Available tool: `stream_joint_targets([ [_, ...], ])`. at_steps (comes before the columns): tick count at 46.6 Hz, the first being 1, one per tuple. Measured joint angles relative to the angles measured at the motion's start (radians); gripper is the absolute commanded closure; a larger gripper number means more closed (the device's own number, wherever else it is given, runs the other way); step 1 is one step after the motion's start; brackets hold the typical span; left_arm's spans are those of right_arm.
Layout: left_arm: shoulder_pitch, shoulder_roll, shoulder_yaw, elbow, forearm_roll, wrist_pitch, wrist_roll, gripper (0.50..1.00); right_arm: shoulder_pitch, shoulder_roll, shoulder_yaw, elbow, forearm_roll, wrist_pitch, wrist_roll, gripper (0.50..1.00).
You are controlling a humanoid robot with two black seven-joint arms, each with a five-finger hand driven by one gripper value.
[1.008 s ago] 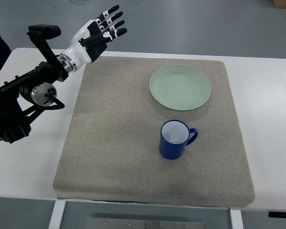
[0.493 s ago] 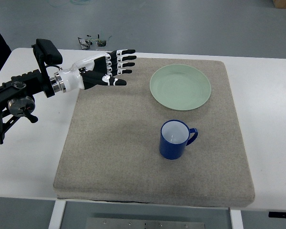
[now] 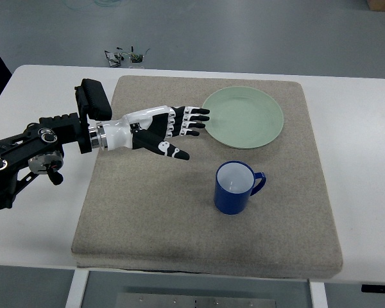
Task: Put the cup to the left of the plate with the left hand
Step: 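Reach the left hand across the pad toward the blue mug, then wrap the left hand fingers around the blue mug body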
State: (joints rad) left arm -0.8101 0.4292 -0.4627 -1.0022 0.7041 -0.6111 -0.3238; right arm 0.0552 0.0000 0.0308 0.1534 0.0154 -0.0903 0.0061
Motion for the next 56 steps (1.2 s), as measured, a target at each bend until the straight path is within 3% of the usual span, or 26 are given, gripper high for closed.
stream_joint_targets([
  [21, -0.003, -0.024, 0.095, -0.036, 0.003, 0.001, 0.002, 0.506, 0.0, 0.0, 0.0, 0.0, 0.0, 0.0, 0.0, 0.566],
  [56, -0.008, -0.125, 0.117, 0.014, 0.026, 0.0, 0.002, 0.506, 0.0, 0.0, 0.0, 0.0, 0.0, 0.0, 0.0, 0.566],
])
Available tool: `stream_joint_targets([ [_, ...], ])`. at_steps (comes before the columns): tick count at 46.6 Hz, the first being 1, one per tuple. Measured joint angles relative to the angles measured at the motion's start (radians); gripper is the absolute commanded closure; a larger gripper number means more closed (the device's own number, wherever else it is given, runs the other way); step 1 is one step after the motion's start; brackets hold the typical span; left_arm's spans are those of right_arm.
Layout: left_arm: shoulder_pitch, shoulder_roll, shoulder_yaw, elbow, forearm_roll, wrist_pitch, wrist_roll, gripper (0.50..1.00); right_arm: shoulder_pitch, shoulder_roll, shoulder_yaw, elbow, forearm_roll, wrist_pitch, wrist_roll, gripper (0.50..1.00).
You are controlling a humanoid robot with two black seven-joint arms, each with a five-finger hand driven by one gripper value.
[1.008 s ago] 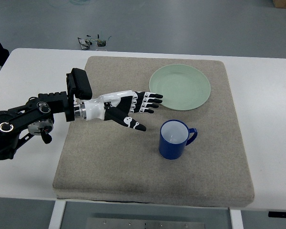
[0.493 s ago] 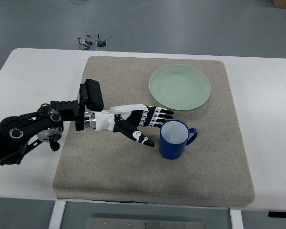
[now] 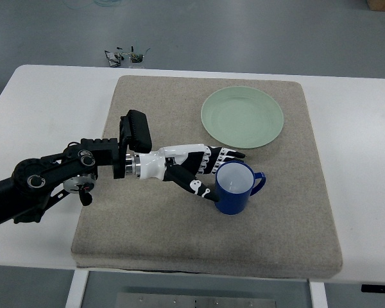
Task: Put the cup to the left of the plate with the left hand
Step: 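Wrap the left hand fingers around the blue mug body, then close the left hand firmly on the mug and lift slightly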
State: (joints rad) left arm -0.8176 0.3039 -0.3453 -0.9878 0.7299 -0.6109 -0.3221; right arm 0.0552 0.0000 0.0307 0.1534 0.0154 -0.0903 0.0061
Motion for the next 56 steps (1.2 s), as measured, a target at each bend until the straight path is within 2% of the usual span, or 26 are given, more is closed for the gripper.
stream_joint_targets([
  [18, -0.001, -0.064, 0.0, 0.054, 0.013, 0.0, 0.0, 0.506, 0.0, 0.0, 0.0, 0.0, 0.0, 0.0, 0.0, 0.566],
  [45, -0.006, -0.102, -0.001, 0.059, 0.014, 0.0, 0.0, 0.508, 0.0, 0.0, 0.0, 0.0, 0.0, 0.0, 0.0, 0.566],
  [50, -0.006, -0.113, -0.001, 0.076, 0.014, 0.0, 0.0, 0.519, 0.0, 0.0, 0.0, 0.0, 0.0, 0.0, 0.0, 0.566],
  [56, -0.006, -0.117, 0.0, 0.089, 0.015, 0.0, 0.0, 0.566, 0.0, 0.0, 0.0, 0.0, 0.0, 0.0, 0.0, 0.566],
])
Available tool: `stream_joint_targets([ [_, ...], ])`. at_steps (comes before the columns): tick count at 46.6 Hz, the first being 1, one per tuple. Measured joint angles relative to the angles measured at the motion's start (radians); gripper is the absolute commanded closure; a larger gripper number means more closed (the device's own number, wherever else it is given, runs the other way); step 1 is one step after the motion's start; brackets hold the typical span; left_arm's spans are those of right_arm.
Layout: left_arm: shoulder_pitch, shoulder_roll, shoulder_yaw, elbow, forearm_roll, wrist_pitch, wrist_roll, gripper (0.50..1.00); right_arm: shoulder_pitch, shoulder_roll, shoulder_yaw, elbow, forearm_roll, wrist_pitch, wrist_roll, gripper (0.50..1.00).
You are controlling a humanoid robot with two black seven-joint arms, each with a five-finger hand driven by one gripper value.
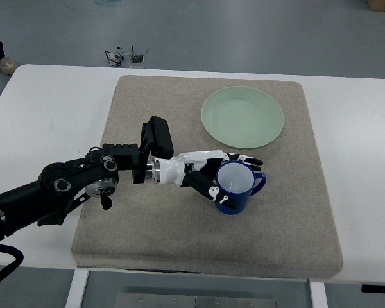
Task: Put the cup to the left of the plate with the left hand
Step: 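Close the left hand firmly on the mug and lift slightly, then carry the mug with the left hand past the plate, away from robot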
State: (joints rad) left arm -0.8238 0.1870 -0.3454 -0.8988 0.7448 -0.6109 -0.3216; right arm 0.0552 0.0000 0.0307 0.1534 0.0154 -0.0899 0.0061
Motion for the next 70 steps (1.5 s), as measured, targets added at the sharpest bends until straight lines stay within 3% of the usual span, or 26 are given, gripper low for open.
stream_joint_targets([
  [5, 0.0, -0.001, 0.0, 0.001, 0.001, 0.0, 0.001, 0.636, 0.0, 0.0, 0.0, 0.0, 0.0, 0.0, 0.0, 0.566],
  [11, 0.0, -0.006, 0.001, 0.002, 0.001, 0.0, 0.001, 0.647, 0.0, 0.0, 0.0, 0.0, 0.0, 0.0, 0.0, 0.566],
  [19, 0.0, -0.023, 0.005, 0.025, 0.004, 0.018, 0.001, 0.72, 0.0, 0.0, 0.0, 0.0, 0.0, -0.001, 0.0, 0.566],
  [27, 0.0, -0.029, 0.004, 0.038, 0.008, 0.021, 0.001, 0.754, 0.0, 0.0, 0.0, 0.0, 0.0, -0.001, 0.0, 0.566],
  [38, -0.001, -0.032, -0.003, 0.038, 0.006, 0.029, 0.001, 0.759, 0.0, 0.0, 0.0, 0.0, 0.0, -0.001, 0.0, 0.566],
  [57, -0.003, -0.031, -0.017, 0.034, -0.012, 0.115, 0.001, 0.759, 0.0, 0.0, 0.0, 0.0, 0.0, -0.001, 0.0, 0.566],
  [61, -0.003, -0.031, -0.017, 0.033, -0.013, 0.12, 0.001, 0.797, 0.0, 0.0, 0.0, 0.0, 0.0, 0.0, 0.0, 0.566],
  [70, -0.004, -0.031, -0.054, 0.026, -0.013, 0.162, 0.0, 0.797, 0.0, 0.0, 0.0, 0.0, 0.0, 0.0, 0.0, 0.566],
])
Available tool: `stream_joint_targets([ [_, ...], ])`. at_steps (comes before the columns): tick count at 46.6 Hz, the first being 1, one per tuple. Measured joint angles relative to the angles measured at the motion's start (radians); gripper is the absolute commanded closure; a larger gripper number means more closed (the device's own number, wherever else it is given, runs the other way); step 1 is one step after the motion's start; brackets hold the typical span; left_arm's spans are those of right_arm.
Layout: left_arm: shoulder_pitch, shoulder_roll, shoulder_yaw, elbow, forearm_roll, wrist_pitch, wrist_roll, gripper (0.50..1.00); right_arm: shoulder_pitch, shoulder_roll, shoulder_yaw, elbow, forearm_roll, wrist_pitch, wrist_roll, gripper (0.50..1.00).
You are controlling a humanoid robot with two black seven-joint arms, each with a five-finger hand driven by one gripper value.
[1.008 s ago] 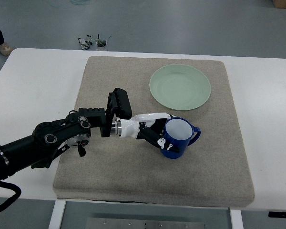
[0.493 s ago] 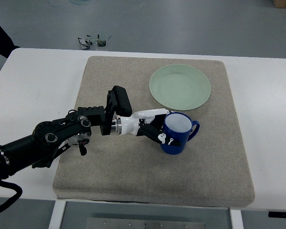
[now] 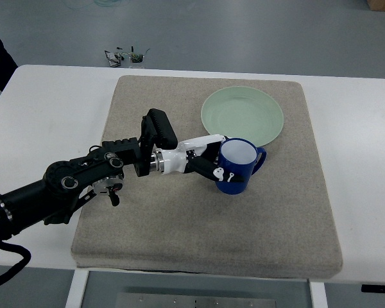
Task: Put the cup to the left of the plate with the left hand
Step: 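Carry the mug with the left hand past the plate, away from robot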
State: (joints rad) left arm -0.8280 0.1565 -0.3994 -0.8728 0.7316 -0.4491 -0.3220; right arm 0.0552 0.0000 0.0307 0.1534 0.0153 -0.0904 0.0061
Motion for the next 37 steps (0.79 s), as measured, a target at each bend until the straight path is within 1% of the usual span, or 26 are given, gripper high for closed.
stream_joint_targets([
  [3, 0.001, 0.0, -0.028, 0.0, -0.001, 0.014, 0.0, 0.797, 0.0, 0.0, 0.0, 0.0, 0.0, 0.0, 0.0, 0.566],
  [11, 0.005, 0.002, -0.088, 0.0, -0.004, 0.085, 0.0, 0.795, 0.0, 0.0, 0.0, 0.0, 0.0, 0.0, 0.0, 0.566],
  [21, 0.008, 0.03, -0.178, 0.006, -0.005, 0.159, 0.001, 0.789, 0.0, 0.0, 0.0, 0.0, 0.0, 0.0, 0.0, 0.566],
  [30, 0.011, 0.091, -0.2, 0.01, -0.004, 0.229, -0.001, 0.78, 0.0, 0.0, 0.0, 0.0, 0.0, 0.0, 0.0, 0.566],
  [37, 0.013, 0.13, -0.202, 0.028, -0.004, 0.248, -0.019, 0.778, 0.0, 0.0, 0.0, 0.0, 0.0, 0.0, 0.0, 0.566],
])
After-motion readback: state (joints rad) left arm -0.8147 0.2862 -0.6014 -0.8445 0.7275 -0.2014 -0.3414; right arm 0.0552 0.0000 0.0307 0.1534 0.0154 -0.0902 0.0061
